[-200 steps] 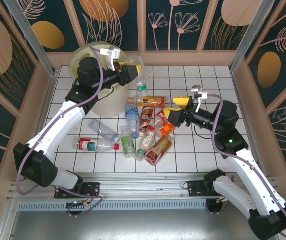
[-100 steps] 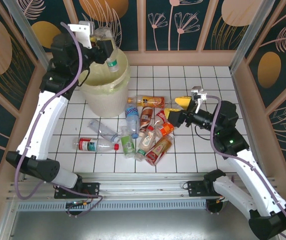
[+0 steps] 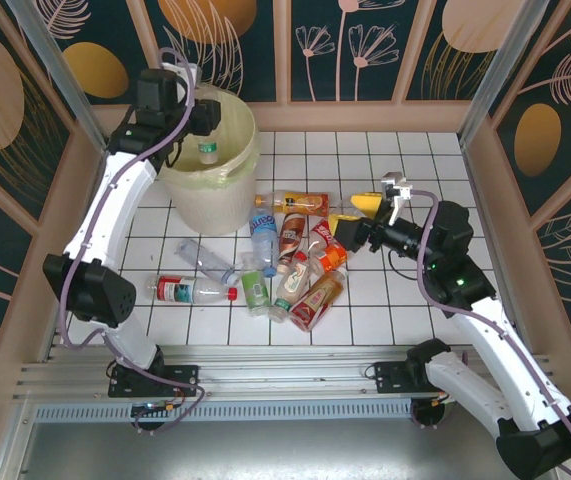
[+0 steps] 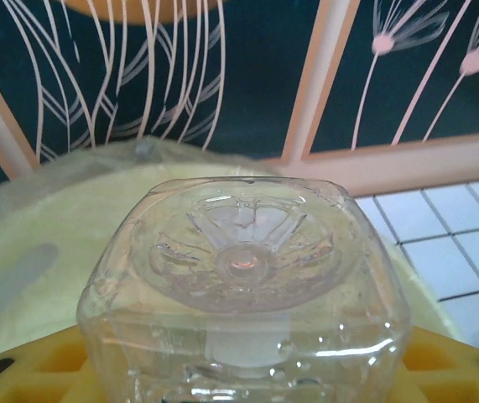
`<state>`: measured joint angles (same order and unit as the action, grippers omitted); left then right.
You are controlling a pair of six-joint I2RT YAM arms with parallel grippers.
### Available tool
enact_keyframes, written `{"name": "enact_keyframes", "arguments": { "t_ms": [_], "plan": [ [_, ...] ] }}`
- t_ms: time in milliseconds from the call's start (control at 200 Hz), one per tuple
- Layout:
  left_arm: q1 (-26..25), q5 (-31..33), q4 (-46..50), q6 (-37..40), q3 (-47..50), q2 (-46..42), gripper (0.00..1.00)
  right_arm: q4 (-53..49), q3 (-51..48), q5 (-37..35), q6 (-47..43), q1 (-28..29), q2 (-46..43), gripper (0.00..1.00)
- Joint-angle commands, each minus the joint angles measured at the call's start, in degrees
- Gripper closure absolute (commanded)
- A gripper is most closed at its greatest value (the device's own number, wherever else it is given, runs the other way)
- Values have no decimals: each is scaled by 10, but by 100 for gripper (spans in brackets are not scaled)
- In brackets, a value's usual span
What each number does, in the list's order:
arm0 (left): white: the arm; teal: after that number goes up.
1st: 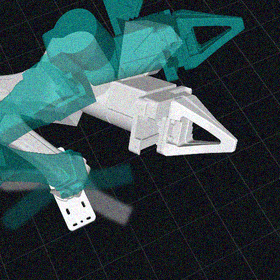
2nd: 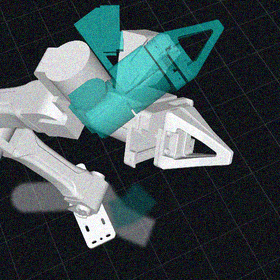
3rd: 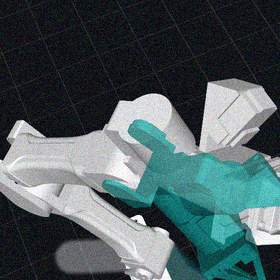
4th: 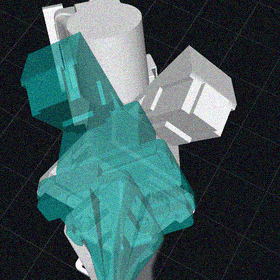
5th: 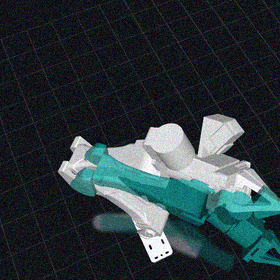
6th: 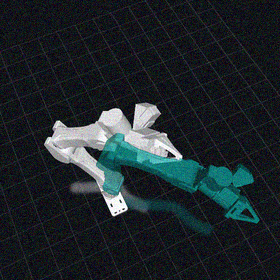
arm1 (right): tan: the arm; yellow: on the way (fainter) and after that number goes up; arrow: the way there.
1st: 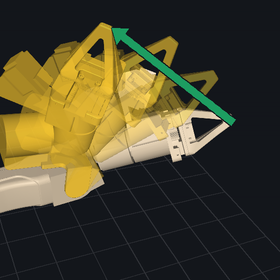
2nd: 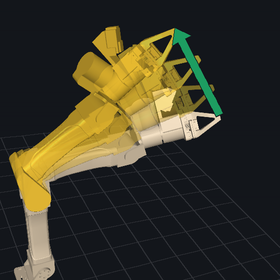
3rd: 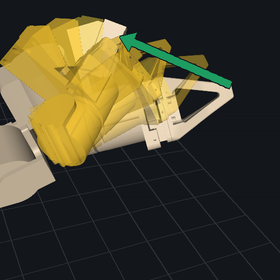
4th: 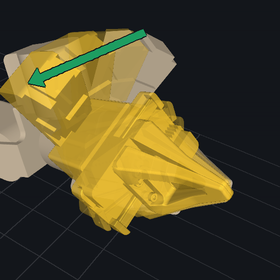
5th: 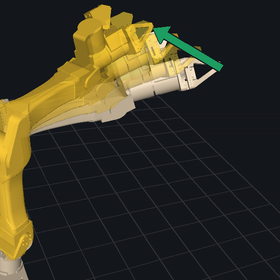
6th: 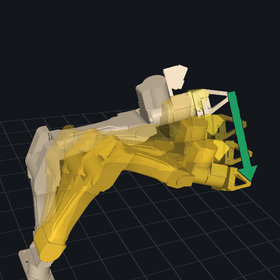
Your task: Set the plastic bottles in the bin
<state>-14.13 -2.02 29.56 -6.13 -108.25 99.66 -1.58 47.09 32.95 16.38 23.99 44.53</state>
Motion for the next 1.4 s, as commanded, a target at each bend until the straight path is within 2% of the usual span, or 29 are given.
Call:
{"name": "enact_keyframes", "arguments": {
  "t_ms": [0, 230, 340, 515, 636, 921, 1236, 1391],
  "plan": [
    [3, 6, 30, 22, -18, 25, 53, 6, -8, -9, -11, 1, 0, 3],
    [3, -15, 67, 24, -27, 80, 53, 8, -20, -15, -4, 1, 7, 3],
    [3, -26, 79, 24, -28, 100, 50, 11, -24, -15, 0, 1, 9, 4],
    [3, -47, 84, 19, -27, 113, 37, 12, -28, -23, 1, 1, 16, 3],
    [3, -38, 80, 11, -22, 105, 24, 3, -25, -36, 2, 1, 26, 3],
    [3, -44, 17, -12, 36, 19, 2, -18, -38, -82, 11, 1, 26, 2],
    [2, -112, -19, -49, 120, -134, 1, -47, -48, -138, 24, 1, 5, 1],
    [-9, -167, -25, -68, 176, -212, 1, -67, -40, -158, 43, 1, 4, 1]
  ]
}}
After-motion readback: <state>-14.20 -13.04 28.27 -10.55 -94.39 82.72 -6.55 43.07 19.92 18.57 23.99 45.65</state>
